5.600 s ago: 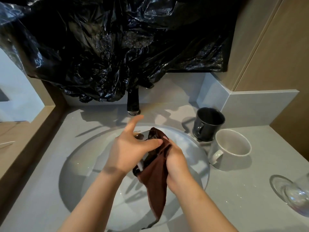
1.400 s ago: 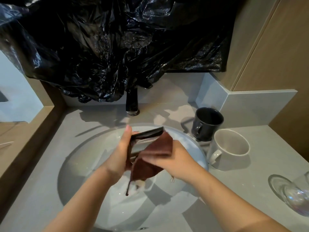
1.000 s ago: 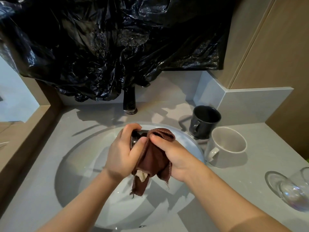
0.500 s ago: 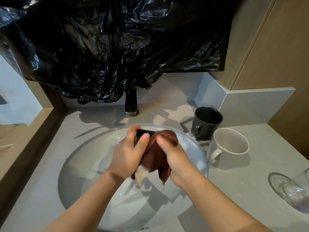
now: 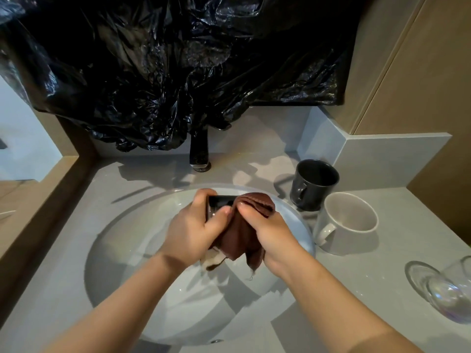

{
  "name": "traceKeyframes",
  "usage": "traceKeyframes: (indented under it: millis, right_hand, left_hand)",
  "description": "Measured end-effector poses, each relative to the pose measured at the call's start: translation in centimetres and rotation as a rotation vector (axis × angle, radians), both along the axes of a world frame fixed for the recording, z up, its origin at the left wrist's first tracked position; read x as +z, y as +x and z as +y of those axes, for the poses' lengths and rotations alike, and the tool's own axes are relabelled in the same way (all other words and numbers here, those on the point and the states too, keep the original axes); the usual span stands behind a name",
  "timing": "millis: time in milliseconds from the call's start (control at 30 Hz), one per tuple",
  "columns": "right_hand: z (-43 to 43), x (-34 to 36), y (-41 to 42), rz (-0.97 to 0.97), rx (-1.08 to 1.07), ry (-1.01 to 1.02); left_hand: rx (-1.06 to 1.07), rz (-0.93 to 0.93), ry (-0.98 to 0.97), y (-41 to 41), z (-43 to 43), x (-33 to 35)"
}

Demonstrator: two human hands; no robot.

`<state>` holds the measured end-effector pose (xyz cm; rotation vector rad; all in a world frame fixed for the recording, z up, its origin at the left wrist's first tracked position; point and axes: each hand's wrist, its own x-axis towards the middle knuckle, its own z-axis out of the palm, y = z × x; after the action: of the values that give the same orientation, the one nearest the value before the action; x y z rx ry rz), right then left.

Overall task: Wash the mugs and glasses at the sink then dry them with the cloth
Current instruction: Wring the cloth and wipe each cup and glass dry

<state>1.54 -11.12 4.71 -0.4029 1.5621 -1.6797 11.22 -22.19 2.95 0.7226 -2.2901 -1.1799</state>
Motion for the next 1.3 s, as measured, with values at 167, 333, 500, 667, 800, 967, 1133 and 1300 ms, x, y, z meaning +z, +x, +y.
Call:
traceKeyframes:
  millis: [167,333,500,667,800,967,1133,1300]
  right_hand:
    - [-0.4,-0.4,-0.1,-0.046,-0.049,-0.034]
    - [0.1,0.4,0.7,0.39,0.075,-0.021]
    - [-0.4,-0.7,0.0,-0.201,0.022,-0.063]
    - [-0.2,-0.6,-0.2,0.003,-0.053,-0.085]
    - [0.1,-0.3,0.9,0.328,-0.023,-0.047]
    - [-0.5,-0.9,0.4,-0.123,-0.079,-0.049]
    - [-0.4,0.1,0.0,-0.118,-0.077,-0.093]
    - [0.0,0.3,1.5,0.29,-0.064,-0.041]
  left_hand:
    - [-0.109,0.006,0.094,0.6,-0.7,0.4]
    - [-0.126,0.037,0.964,0.1,0.2,1.4]
    - [0.037,-0.065,-0.167,0.4,0.6,1.3]
    - [-0.144,0.049,0.192,0.0,-0.9,1.2]
    - [-0.128,0.017,0.984,-0.4,-0.3,1.3]
    - [0.021,0.012,-0.07,0.0,0.1,1.0]
    - [-0.172,0.008,-0.195,1.1,-1.4,0.1]
    - [-0.061,0.045,1.06,0.0,-0.2,1.0]
